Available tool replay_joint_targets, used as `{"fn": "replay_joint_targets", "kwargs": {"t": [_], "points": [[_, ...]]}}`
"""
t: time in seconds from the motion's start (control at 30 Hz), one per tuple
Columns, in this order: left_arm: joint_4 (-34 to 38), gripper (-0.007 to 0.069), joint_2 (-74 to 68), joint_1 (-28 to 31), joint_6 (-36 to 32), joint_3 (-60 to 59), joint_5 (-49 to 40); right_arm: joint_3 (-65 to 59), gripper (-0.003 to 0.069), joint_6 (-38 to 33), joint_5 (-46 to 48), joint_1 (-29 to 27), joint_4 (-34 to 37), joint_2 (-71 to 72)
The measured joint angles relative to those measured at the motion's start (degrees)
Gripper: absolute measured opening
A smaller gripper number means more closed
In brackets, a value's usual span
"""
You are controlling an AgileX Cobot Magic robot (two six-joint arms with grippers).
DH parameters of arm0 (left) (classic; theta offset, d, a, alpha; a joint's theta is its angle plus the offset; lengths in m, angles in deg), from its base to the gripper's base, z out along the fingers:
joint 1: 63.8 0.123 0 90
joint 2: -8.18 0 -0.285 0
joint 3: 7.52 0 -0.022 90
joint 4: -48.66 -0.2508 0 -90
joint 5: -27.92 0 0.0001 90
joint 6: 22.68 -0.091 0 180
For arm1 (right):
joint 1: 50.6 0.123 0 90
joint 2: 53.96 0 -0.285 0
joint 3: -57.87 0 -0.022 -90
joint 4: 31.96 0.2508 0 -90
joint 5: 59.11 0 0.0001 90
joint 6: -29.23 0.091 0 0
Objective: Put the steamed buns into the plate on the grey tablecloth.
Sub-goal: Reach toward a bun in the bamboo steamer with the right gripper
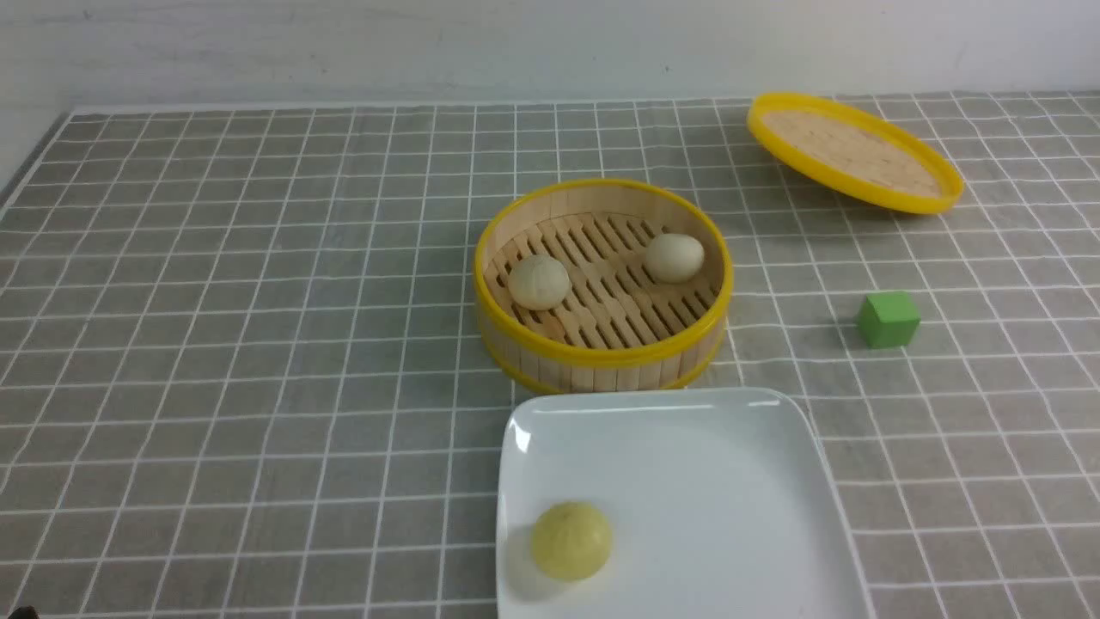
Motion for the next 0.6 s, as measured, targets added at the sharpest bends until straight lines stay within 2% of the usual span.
{"fn": "replay_joint_targets", "kwargs": {"t": [0.6], "points": [[0.0, 0.0181, 0.0, 0.0, 0.0, 0.0, 0.0, 0.0, 0.024, 0.0, 0.0, 0.0, 0.0, 0.0]]}}
